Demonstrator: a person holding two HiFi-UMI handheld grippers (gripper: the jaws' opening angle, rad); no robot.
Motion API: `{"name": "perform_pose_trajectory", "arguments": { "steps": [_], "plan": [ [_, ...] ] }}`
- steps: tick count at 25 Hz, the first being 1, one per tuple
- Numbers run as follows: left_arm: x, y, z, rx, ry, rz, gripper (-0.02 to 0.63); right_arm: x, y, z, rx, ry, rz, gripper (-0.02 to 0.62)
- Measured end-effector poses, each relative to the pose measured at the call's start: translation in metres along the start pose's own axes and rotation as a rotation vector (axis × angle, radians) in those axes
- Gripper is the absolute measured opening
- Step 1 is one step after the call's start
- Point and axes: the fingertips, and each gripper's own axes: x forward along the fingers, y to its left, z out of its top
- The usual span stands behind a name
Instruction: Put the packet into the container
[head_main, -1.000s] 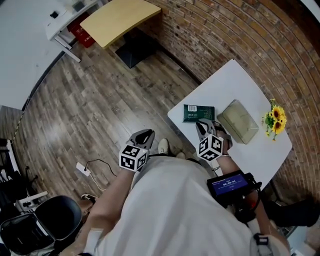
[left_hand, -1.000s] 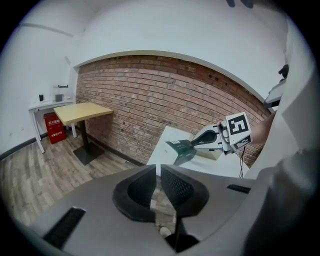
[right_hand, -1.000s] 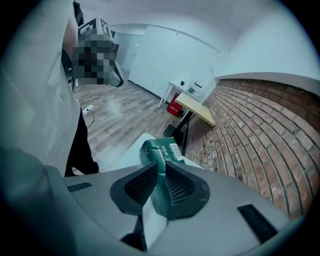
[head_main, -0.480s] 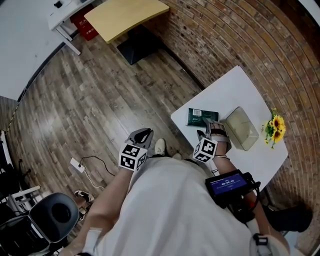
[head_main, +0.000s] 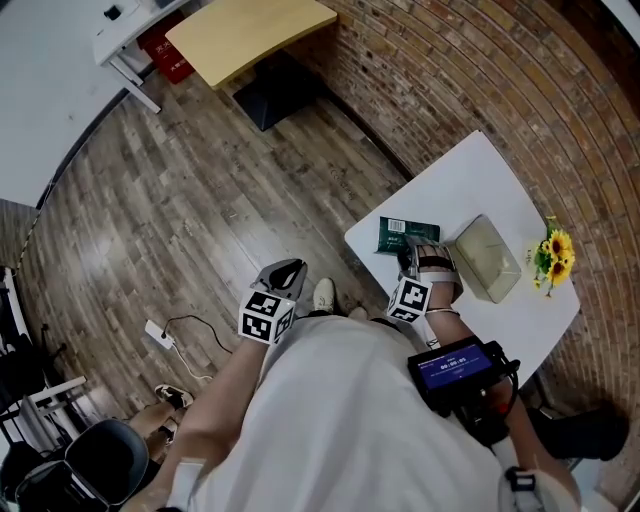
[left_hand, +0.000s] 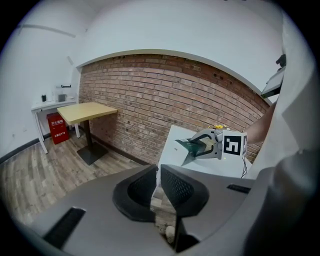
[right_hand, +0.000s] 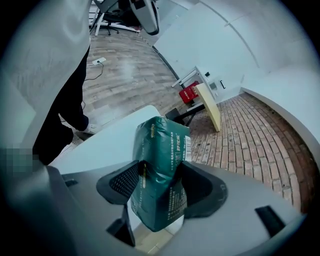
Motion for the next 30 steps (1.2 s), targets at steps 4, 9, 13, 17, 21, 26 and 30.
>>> {"name": "perform_pose_trajectory", "arguments": {
  "steps": [4,9,13,17,21,26,30],
  "plan": [
    [0.003,-0.001,-0.002,0.007,0.007,-0.020,0.037,-0.005,-0.004,0.001,0.006,-0.006,0.001,0.261],
    [0.010,0.000,0.001,0.023,0.014,-0.048,0.037,-0.013,-0.006,0.005,0.042,-0.014,0.005,0.253],
    [0.017,-0.004,0.007,0.043,0.014,-0.076,0.037,-0.022,-0.018,0.013,0.061,-0.028,-0.031,0.253],
    [0.021,-0.007,0.010,0.060,0.017,-0.101,0.037,-0.033,-0.038,0.019,0.071,-0.038,-0.085,0.253],
    [0.024,-0.010,0.011,0.067,0.024,-0.125,0.037,-0.044,-0.056,0.016,0.087,-0.035,-0.133,0.253],
    [0.031,-0.018,0.018,0.084,0.021,-0.153,0.037,-0.055,-0.071,0.003,0.103,-0.015,-0.175,0.253],
    [0.035,-0.024,0.025,0.103,0.018,-0.182,0.037,-0.061,-0.079,-0.010,0.118,0.016,-0.203,0.253]
  ]
}}
